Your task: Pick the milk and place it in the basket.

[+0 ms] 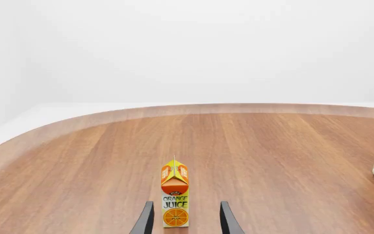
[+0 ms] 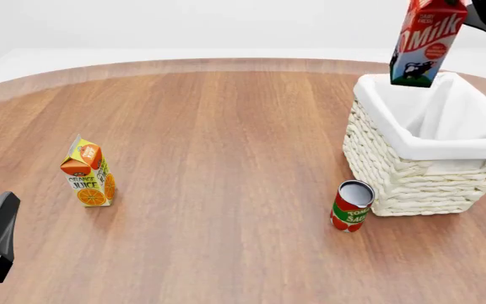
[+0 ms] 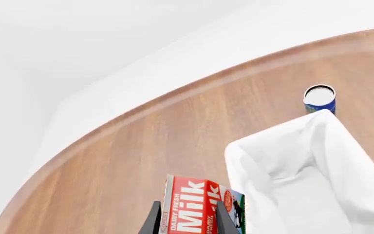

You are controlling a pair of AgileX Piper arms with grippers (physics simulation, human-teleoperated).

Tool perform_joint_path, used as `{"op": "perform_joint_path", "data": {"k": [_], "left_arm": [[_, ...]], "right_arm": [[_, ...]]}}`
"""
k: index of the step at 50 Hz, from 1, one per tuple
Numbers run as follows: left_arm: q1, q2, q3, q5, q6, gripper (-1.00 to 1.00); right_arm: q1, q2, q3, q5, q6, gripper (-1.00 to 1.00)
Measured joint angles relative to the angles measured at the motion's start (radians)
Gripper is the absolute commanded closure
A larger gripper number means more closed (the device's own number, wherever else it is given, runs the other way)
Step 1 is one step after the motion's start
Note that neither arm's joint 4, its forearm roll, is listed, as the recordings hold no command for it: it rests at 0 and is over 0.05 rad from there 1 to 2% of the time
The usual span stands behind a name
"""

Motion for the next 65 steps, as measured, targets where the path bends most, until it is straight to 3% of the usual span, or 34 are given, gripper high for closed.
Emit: {"op": "perform_joint_path", "data": {"k": [41, 65], "left_arm": [[0.000, 0.000, 0.000, 0.000, 0.000, -1.00], [0.000, 0.000, 0.000, 0.000, 0.000, -1.00]], "right_arm": [[-0.197, -0.011, 0.077, -0.051, -0.056, 1.00], [-0.229, 0.066, 0.097, -0.117, -0.081, 1.00]]}}
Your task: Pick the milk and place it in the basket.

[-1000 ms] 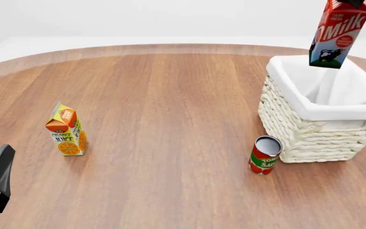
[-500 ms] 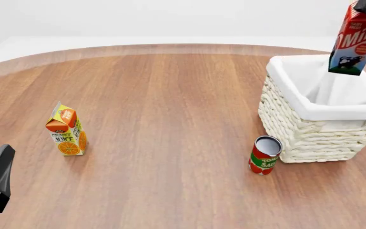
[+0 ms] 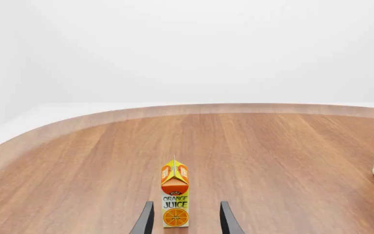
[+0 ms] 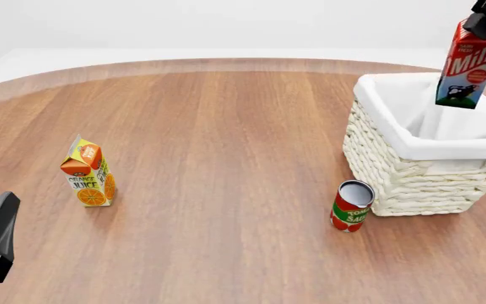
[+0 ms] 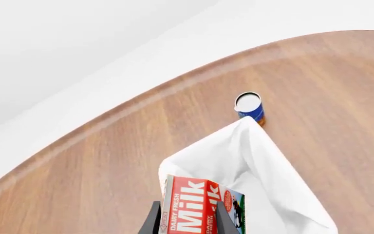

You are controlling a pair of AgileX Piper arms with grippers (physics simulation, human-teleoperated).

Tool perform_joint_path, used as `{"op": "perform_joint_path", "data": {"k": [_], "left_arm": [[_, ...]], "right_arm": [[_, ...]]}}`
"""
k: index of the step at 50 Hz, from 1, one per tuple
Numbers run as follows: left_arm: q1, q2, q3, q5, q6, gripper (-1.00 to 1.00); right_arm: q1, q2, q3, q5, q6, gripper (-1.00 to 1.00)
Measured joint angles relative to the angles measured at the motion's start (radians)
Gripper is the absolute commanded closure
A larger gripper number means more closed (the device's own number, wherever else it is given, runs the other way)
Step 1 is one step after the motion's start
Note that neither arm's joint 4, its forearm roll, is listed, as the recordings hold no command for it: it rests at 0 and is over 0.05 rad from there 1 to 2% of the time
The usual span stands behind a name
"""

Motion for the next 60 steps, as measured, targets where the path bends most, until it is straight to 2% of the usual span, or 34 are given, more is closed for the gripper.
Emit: {"op": "perform_joint_path", "data": {"k": [34, 60], "left_arm": [[0.000, 0.000, 0.000, 0.000, 0.000, -1.00], [0.000, 0.000, 0.000, 0.000, 0.000, -1.00]], "right_arm": [[-0.013, 0.096, -0.009, -0.061, -0.029, 1.00], [0.004, 0.163, 0.002, -0.128, -0.002, 1.00]]}}
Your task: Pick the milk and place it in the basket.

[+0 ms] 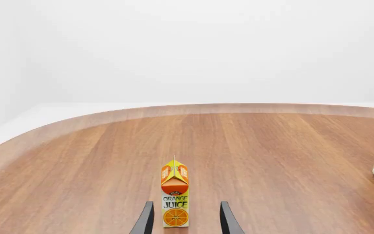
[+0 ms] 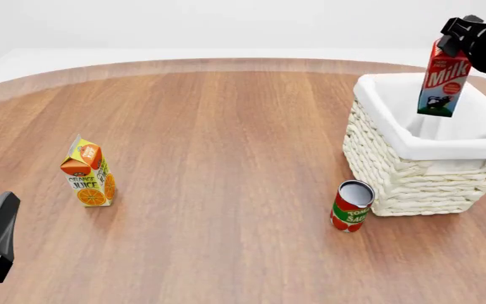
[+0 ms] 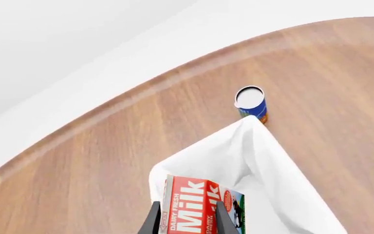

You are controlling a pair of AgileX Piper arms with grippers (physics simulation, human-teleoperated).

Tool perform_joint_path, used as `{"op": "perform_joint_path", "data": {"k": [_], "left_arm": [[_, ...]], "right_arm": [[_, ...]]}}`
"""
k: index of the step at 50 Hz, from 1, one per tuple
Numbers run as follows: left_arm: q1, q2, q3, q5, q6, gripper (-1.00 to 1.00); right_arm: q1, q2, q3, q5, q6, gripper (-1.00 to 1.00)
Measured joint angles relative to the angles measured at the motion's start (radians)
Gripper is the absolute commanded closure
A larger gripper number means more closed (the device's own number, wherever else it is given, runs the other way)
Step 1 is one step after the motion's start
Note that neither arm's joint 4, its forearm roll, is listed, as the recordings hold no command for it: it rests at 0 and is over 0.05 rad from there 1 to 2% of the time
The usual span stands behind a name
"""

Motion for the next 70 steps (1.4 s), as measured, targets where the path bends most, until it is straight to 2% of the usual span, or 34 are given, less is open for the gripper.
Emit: {"op": "perform_joint_path", "data": {"k": [19, 70], "left_arm": [[0.000, 0.000, 0.000, 0.000, 0.000, -1.00], [0.000, 0.000, 0.000, 0.000, 0.000, -1.00]], "right_arm": [[0.003, 0.019, 0.016, -0.035, 0.028, 1.00], [-0.023, 0.063, 0.081, -0.118, 0.009, 1.00]]}}
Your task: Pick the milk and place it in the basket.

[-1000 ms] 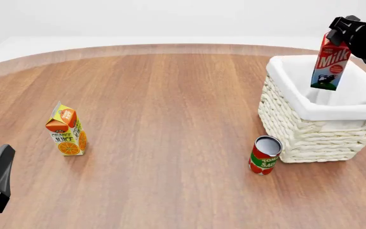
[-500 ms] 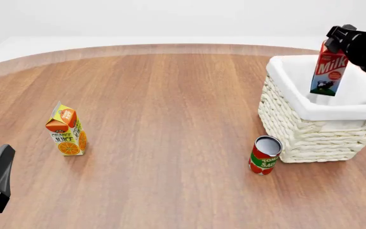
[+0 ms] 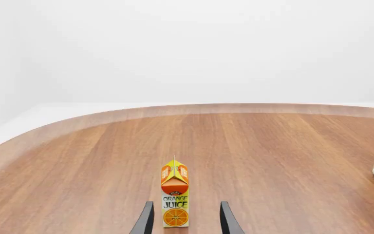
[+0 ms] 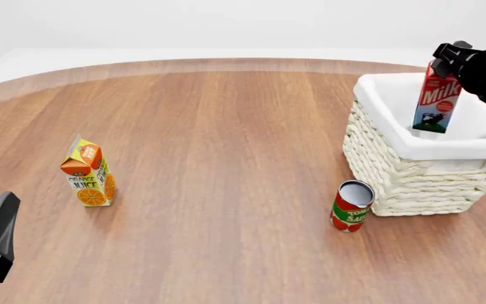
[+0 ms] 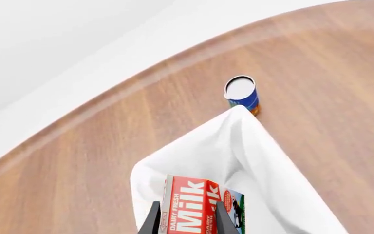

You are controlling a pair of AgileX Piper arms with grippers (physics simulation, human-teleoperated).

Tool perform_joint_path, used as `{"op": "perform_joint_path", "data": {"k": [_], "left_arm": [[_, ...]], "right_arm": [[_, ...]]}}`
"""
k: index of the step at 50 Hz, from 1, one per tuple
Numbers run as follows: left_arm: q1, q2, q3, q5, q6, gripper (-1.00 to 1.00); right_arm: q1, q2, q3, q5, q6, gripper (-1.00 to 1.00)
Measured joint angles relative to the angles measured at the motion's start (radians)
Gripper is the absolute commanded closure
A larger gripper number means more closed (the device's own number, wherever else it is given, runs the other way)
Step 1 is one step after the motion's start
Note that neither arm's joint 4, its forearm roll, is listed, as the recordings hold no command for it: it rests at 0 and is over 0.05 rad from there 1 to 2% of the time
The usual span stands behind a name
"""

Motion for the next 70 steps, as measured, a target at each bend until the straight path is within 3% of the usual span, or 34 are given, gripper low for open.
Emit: {"op": "perform_joint_path", "data": {"k": [70], "left_arm": [[0.000, 0.000, 0.000, 0.000, 0.000, -1.00]], "right_arm": [[-0.007, 0.139, 0.023, -0.116, -0.019, 1.00]]}}
